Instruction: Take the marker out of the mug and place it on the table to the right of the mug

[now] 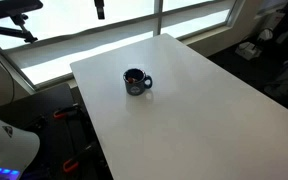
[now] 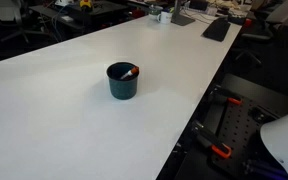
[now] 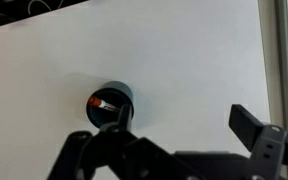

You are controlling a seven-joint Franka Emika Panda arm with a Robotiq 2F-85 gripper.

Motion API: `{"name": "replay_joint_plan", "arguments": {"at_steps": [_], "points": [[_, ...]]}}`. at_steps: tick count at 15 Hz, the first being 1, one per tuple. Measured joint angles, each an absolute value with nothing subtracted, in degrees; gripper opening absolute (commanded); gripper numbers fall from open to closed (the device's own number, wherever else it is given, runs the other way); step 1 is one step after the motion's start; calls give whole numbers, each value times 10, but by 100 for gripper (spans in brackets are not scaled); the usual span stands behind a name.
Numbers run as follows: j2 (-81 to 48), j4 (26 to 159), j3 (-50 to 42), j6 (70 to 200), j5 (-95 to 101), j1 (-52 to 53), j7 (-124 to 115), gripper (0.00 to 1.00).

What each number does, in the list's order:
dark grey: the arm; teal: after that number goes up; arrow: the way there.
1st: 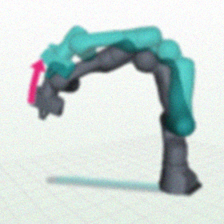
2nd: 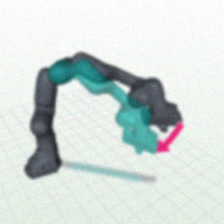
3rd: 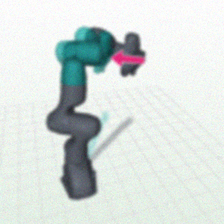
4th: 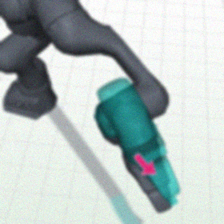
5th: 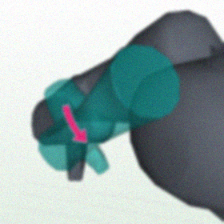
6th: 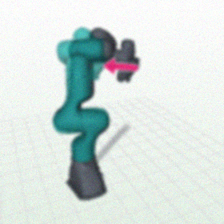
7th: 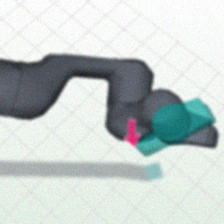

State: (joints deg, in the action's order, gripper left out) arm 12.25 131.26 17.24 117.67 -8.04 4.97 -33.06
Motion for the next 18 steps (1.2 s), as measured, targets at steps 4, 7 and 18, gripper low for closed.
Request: {"name": "replay_joint_plan", "arguments": {"at_steps": [4, 7, 18], "points": [[122, 1313, 172, 1177, -80, 50, -331, 100], [122, 1313, 172, 1177, -80, 50, -331, 100], [84, 1358, 122, 1244, -9, 46, -330, 100]]}}
